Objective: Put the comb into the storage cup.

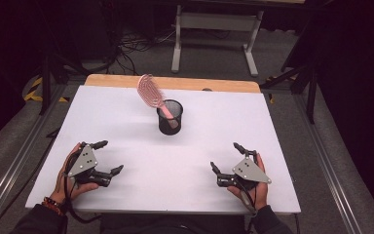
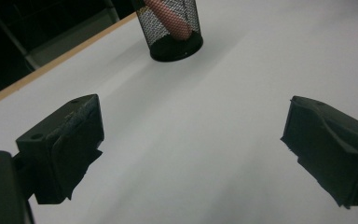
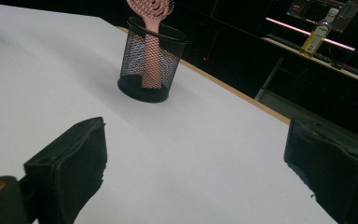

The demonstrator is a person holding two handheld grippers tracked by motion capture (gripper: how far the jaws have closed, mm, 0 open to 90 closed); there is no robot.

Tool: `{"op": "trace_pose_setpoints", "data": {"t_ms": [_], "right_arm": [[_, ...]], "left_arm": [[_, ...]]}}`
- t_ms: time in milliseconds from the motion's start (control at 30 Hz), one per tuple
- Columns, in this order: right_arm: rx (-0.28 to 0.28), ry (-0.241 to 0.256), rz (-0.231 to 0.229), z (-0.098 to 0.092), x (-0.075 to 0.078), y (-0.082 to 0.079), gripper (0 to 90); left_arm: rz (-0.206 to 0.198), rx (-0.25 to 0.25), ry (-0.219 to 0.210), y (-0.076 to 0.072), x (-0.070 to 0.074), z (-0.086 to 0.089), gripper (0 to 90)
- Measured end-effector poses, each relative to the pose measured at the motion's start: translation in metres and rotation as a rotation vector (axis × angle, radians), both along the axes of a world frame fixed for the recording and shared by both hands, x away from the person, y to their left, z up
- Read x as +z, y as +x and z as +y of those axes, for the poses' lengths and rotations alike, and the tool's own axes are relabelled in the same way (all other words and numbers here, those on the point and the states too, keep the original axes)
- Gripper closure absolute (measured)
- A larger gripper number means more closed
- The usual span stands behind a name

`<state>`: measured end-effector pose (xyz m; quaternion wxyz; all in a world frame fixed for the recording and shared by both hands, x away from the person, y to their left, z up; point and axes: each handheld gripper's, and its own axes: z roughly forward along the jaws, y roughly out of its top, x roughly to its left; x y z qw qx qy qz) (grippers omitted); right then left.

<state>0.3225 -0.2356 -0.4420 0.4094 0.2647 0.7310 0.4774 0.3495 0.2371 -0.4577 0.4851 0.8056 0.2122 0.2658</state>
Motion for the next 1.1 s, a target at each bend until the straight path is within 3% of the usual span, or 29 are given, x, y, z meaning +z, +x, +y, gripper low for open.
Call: {"op": "trace_pose_setpoints", "data": {"t_ms": [167, 333, 1100], "right_arm": [[0.002, 0.007, 0.01, -0.002, -0.001, 0.0, 6.9], [0.013, -0.006, 0.013, -0.001, -0.002, 0.0, 6.8], [0.022, -0.005, 0.02, -0.001, 0.001, -0.002, 6.3]], "left_arm": [[0.001, 0.037, -0.021, -0.005, -0.005, 0.007, 5.1], [0.005, 0.042, -0.055, -0.006, -0.005, 0.012, 4.5], [-0.018, 0.036, -0.08, -0.007, -0.005, 0.016, 3.9]]}}
